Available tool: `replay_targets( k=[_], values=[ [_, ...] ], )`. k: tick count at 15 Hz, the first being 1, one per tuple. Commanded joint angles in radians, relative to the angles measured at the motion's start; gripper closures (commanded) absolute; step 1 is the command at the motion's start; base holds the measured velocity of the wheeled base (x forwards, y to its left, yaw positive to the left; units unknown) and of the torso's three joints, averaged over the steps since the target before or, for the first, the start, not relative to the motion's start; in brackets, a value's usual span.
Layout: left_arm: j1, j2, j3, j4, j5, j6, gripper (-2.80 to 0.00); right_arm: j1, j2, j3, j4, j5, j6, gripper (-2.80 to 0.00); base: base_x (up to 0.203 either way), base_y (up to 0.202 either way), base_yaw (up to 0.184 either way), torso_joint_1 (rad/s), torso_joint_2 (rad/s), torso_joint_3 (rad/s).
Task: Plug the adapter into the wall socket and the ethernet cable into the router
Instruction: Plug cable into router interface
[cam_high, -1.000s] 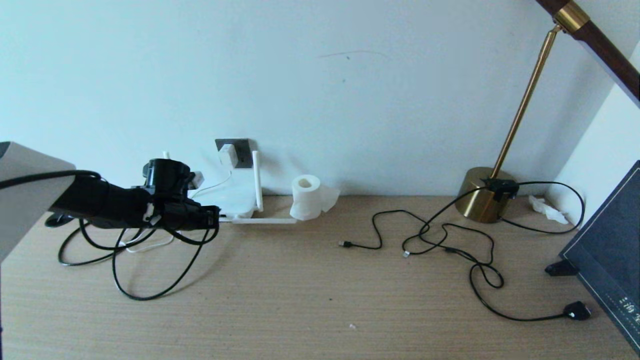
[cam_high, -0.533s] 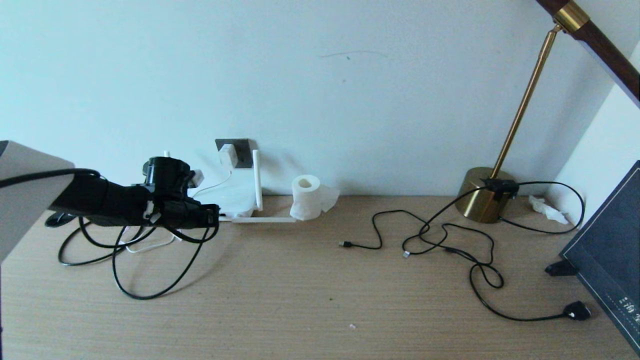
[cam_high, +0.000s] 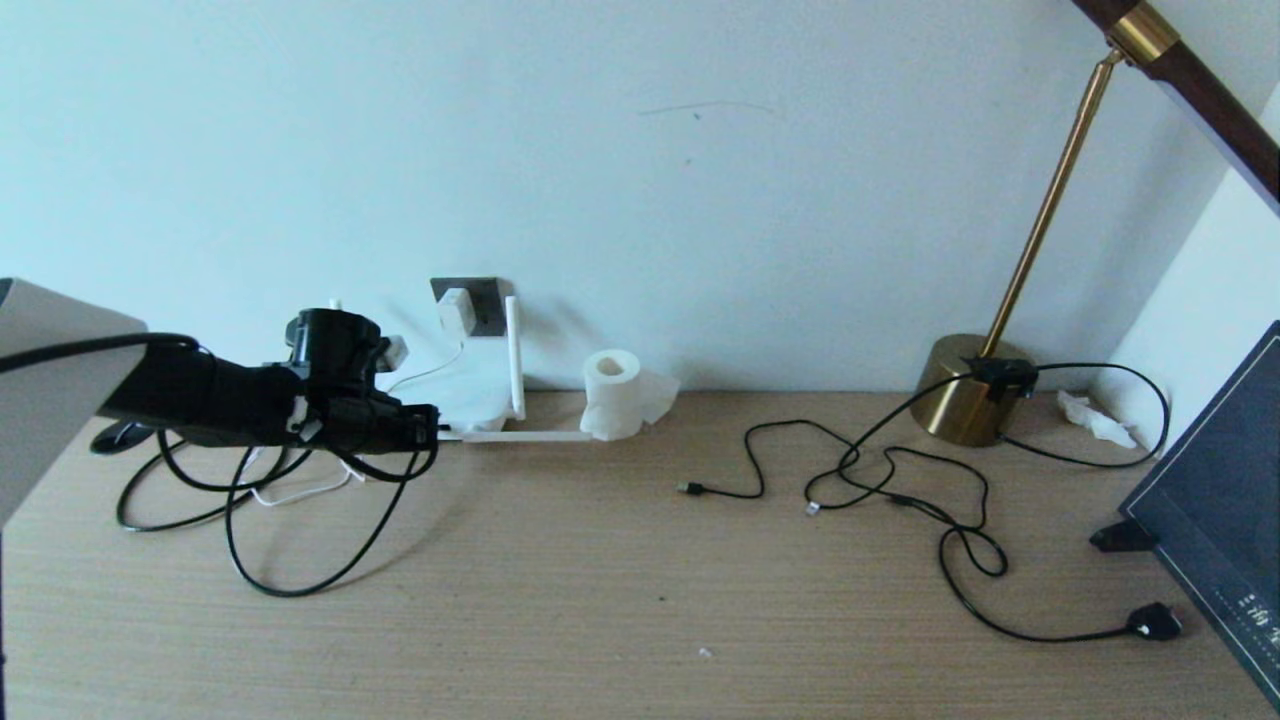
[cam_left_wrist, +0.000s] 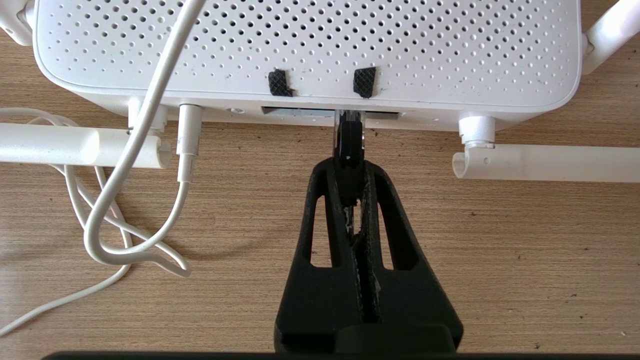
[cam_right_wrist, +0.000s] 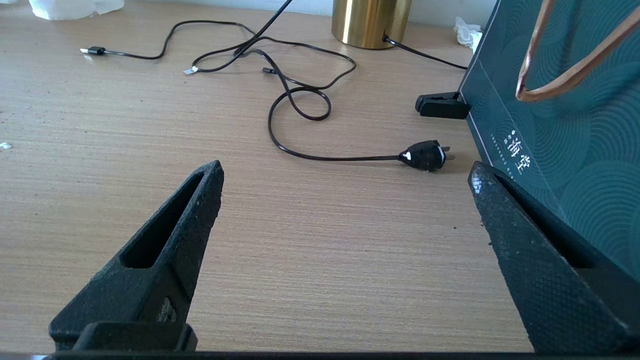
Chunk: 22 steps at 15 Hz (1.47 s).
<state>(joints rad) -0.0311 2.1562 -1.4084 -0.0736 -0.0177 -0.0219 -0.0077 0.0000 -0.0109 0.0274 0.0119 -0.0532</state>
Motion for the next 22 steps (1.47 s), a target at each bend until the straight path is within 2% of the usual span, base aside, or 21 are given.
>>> replay_targets(
  k=[1,12,17,22],
  values=[
    [0.000,0.001,0.000,-0.003,0.000,0.000,0.00,0.000,0.002,0.000,0.000,0.000,0.000,-2.80,0.000,0.000,0.000,0.000,0.00,0.000],
    [0.000,-0.004,-0.001,0.002,0.001,0.002,0.00,0.000,0.002,0.000,0.000,0.000,0.000,-2.80,0.000,0.000,0.000,0.000,0.00,0.000],
    [0.000,-0.006,-0.059,0.120,0.001,0.002,0.00,0.000,0.002,0.000,0.000,0.000,0.000,-2.80,0.000,0.000,0.000,0.000,0.00,0.000],
    [-0.003,-0.001,-0.061,0.143,0.003,0.004,0.00,0.000,0.002,0.000,0.001,0.000,0.000,-2.80,0.000,0.000,0.000,0.000,0.00,0.000]
  ],
)
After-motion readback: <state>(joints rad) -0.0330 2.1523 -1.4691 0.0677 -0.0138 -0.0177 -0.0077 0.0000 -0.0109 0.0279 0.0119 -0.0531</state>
